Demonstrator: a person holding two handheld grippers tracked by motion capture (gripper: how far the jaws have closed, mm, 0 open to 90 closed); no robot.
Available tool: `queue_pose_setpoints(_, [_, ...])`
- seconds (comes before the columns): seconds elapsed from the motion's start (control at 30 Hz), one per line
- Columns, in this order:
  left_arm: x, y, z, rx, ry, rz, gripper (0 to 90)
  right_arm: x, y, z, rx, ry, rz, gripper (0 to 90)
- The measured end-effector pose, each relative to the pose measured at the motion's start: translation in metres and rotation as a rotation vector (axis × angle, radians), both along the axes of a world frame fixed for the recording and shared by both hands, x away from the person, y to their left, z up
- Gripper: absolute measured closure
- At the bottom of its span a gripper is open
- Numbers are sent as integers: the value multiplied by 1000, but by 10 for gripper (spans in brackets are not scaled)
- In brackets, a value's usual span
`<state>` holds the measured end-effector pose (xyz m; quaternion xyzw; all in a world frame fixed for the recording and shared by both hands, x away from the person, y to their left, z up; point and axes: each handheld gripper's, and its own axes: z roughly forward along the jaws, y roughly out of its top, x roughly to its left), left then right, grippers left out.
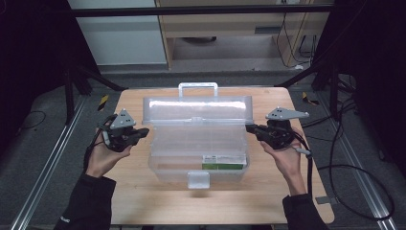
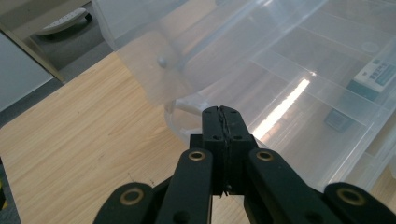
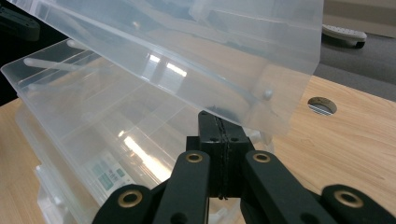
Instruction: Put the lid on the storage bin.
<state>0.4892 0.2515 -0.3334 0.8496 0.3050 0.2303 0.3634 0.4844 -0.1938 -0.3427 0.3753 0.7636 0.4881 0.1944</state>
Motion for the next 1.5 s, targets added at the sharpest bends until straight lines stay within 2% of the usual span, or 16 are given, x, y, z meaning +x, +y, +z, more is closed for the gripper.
queue_pose_setpoints(0.2, [-1,-1,-1,-18,-4,8,894,-4,0,-3,-10,2,5,900])
queue_pose_setpoints(0.33, [-3,-1,-2,-8,-9,0,895,-10,1,-6,-40,-3,2,900])
queue_pose_setpoints(0.63, [-7,3,-12,-7,11,2,895,-16,-3,-15,-66,20,-2,900])
queue_pose_setpoints(0.93, [-11,6,-24,-27,29,5,895,-20,-5,-26,-96,41,-16,900])
queue_pose_setpoints(1.27, [-16,7,-34,-13,49,-1,895,-26,-6,-35,-123,58,-12,897])
queue_pose_setpoints(1.4, [-18,9,-39,-25,56,1,895,-28,-5,-39,-132,65,-14,897])
queue_pose_setpoints(1.5, [-18,10,-42,-13,66,8,894,-29,-7,-41,-144,70,-17,898])
